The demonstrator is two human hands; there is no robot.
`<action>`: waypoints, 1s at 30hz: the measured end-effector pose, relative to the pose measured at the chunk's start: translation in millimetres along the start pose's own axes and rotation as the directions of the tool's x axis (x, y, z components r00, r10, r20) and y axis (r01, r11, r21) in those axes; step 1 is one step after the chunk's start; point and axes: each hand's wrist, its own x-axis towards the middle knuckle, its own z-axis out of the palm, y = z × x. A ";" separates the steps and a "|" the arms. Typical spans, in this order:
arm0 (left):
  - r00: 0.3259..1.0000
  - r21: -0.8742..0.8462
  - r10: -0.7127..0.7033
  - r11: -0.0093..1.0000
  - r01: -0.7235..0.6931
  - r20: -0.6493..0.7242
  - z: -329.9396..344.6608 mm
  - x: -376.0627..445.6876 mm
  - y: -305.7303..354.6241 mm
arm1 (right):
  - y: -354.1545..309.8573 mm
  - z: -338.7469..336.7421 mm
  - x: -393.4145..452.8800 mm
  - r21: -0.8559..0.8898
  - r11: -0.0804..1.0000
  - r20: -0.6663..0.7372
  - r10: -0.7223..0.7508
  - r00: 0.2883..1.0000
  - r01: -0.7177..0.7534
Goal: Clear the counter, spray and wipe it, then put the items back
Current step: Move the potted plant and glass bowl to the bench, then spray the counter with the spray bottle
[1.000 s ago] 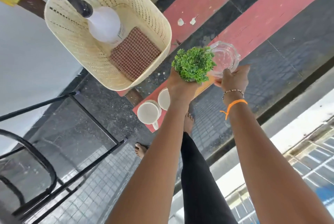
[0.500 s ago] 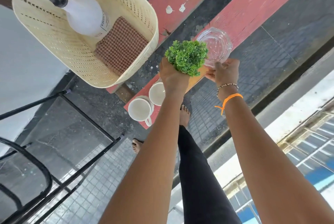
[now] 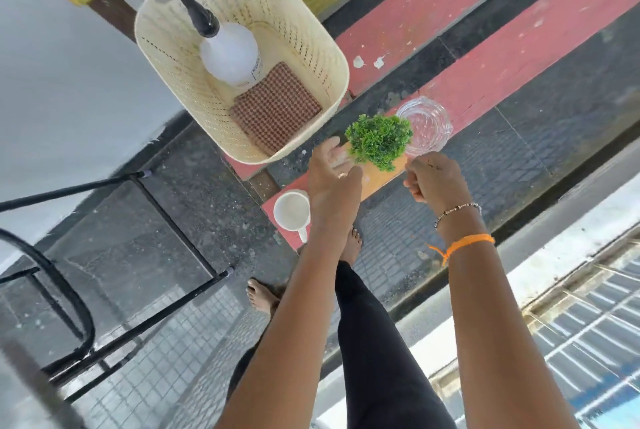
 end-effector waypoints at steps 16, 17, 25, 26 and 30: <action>0.958 -0.197 -0.116 0.978 0.064 -0.264 -118.0 28.6 24.4 | -176.9 173.9 16.5 -0.117 0.816 0.306 -0.512 0.802 0.566; 0.958 -0.203 -0.122 0.977 0.069 -0.260 -120.7 29.3 25.2 | -183.5 182.5 24.1 -0.142 0.798 0.301 -0.529 0.794 0.586; 0.959 -0.282 -0.169 0.954 0.101 -0.229 -141.0 25.5 15.4 | -192.0 207.6 45.1 -0.211 0.659 0.303 -0.658 0.689 0.722; 0.957 -0.292 -0.171 0.951 0.099 -0.233 -144.4 22.2 13.5 | -187.2 204.6 42.8 -0.211 0.642 0.283 -0.682 0.675 0.737; 0.953 -0.354 -0.160 0.933 0.062 -0.257 -162.3 3.8 5.6 | -170.6 193.6 24.4 -0.200 0.607 0.192 -0.746 0.638 0.769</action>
